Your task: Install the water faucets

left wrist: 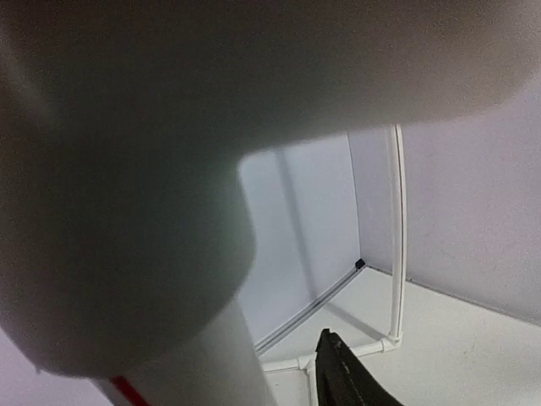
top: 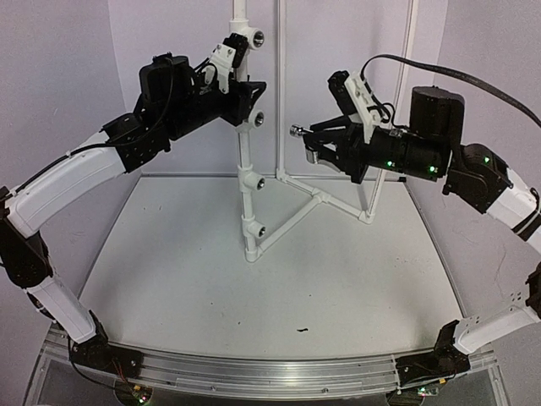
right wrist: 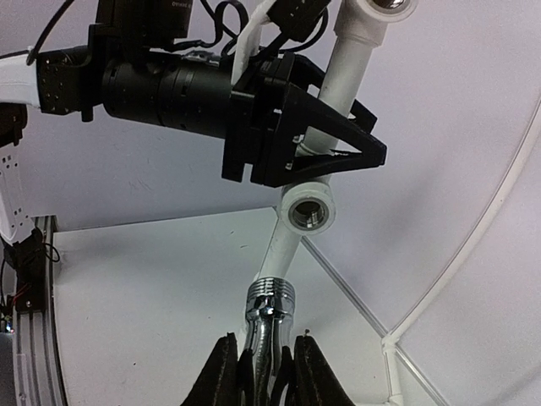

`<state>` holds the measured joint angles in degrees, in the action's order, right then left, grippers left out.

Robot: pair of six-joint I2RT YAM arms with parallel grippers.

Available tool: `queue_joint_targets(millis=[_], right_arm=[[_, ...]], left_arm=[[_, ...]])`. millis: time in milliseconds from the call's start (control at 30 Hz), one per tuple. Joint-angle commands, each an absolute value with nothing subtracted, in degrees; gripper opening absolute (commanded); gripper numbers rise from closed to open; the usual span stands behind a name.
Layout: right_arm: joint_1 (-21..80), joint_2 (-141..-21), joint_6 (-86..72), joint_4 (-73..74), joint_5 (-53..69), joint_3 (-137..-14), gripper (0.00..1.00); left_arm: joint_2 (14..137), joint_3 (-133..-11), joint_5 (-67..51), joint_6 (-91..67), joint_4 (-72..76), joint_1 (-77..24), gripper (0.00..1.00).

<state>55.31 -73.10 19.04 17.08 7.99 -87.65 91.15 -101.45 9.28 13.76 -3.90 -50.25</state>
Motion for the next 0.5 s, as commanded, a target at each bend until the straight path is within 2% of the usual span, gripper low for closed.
queue_joint_targets(millis=[0, 100, 333, 467], right_arm=[[55.42, -74.54, 22.79, 15.2, 3.87, -92.54, 0.0], [55.38, -75.02, 27.05, 15.28, 1.42, -92.96, 0.0], [56.01, -79.48, 34.57, 17.19, 1.19, -99.83, 0.0], [59.95, -81.74, 39.39, 16.31, -2.68, -102.98, 0.0]], left_arm=[[91.18, -103.1, 10.86, 22.46, 2.36, -49.04, 0.08], [89.51, -101.01, 11.92, 26.59, 2.81, -49.04, 0.01], [84.15, -94.82, 15.14, 24.21, 2.97, -49.21, 0.0], [83.07, -92.69, 20.21, 22.86, 2.77, -53.0, 0.0]])
